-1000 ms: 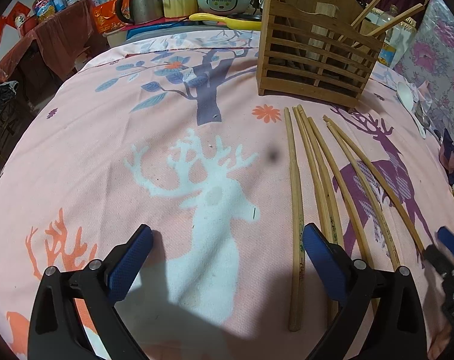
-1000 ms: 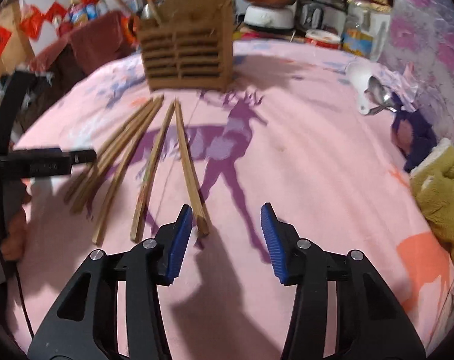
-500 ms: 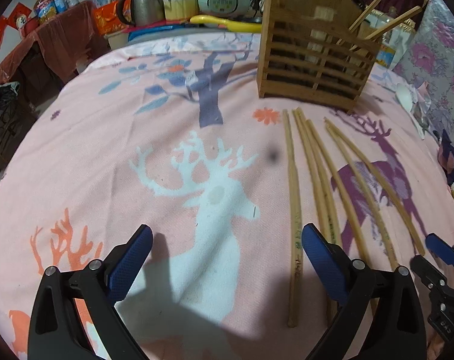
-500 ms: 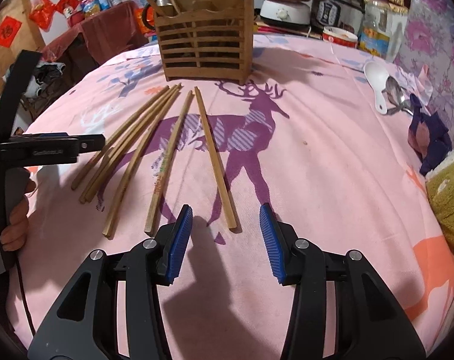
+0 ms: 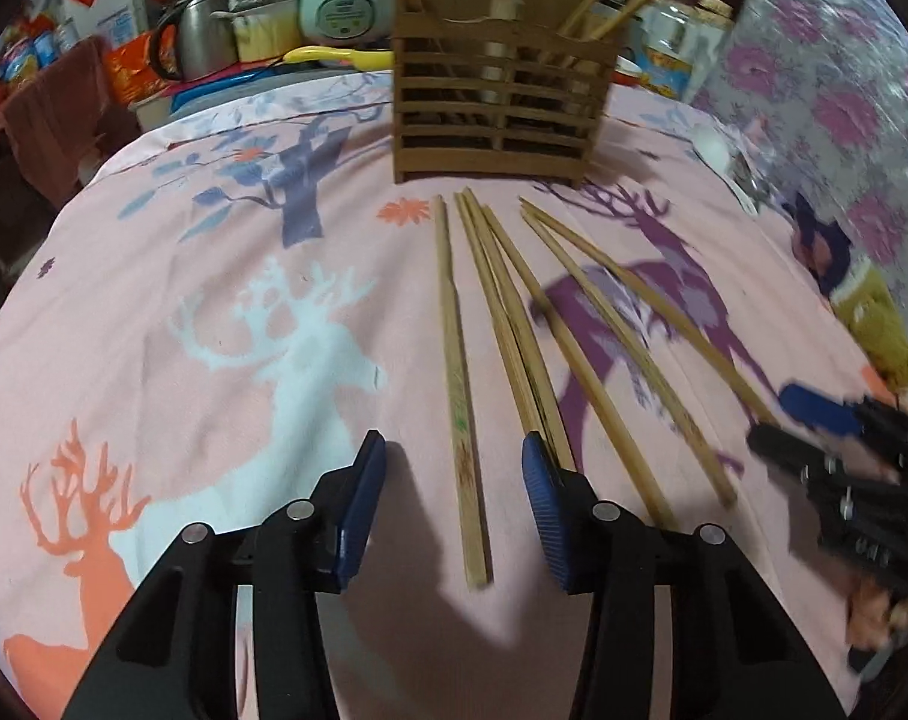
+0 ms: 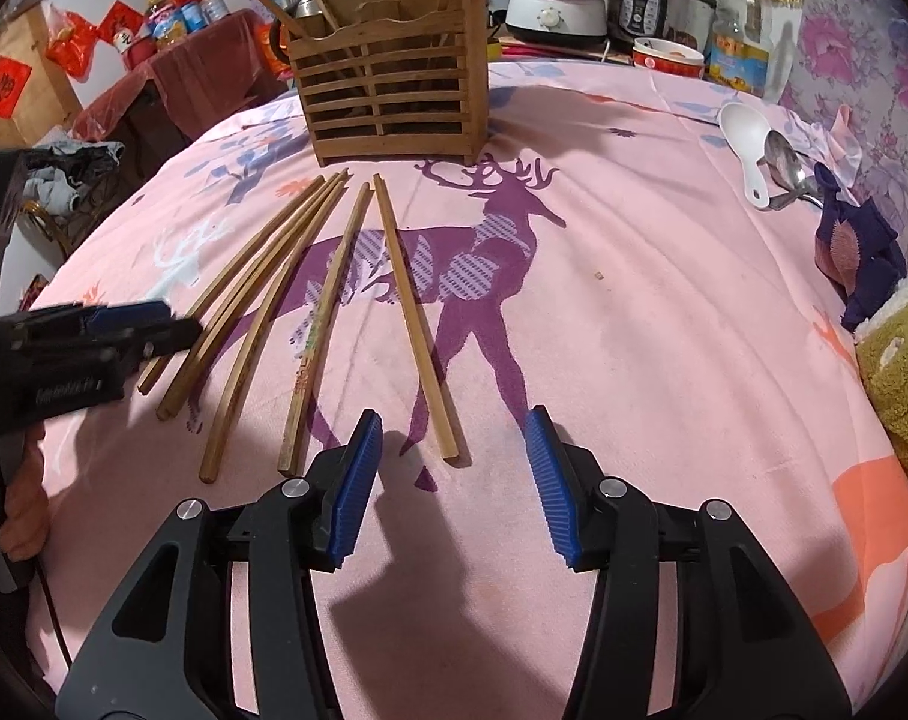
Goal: Organize utensils
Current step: 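Close the left tool on a bamboo chopstick while the right tool grasps another, then lift the left tool's chopstick into the holder while the right tool inserts its own, then open the left tool releasing its chopstick while the right tool releases its chopstick, then withdraw both tools and hover them open over the remaining chopsticks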
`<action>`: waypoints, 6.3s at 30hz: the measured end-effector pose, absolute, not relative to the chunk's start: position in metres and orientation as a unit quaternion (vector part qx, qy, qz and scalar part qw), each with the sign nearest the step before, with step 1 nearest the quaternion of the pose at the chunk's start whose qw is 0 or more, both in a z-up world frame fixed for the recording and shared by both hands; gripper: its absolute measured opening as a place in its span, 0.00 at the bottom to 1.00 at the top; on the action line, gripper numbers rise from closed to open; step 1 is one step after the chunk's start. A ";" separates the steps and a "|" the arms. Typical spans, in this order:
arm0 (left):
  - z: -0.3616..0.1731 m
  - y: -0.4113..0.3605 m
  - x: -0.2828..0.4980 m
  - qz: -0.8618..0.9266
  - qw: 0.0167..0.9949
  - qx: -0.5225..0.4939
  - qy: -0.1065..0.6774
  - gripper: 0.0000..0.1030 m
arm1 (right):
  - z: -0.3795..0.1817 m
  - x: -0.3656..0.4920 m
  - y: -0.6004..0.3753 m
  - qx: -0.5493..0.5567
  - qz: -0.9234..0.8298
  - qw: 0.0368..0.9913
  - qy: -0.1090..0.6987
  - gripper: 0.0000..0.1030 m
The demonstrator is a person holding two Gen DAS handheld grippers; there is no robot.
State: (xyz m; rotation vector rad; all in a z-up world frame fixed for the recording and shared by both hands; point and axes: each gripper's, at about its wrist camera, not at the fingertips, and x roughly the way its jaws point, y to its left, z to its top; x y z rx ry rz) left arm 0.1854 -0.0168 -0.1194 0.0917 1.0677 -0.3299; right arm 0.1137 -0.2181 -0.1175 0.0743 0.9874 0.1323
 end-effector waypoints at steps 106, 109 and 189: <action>0.069 -0.020 0.355 -0.114 0.946 -0.053 0.299 0.45 | 0.071 0.276 -0.214 0.116 0.045 0.980 0.156 0.11; 0.074 -0.016 0.339 -0.107 0.951 -0.053 0.286 0.57 | 0.075 0.262 -0.213 0.112 0.045 0.981 0.154 0.14; -0.111 -0.012 0.257 -0.087 0.856 -0.010 0.510 0.94 | -0.079 0.176 -0.234 0.136 -0.001 0.909 0.394 0.65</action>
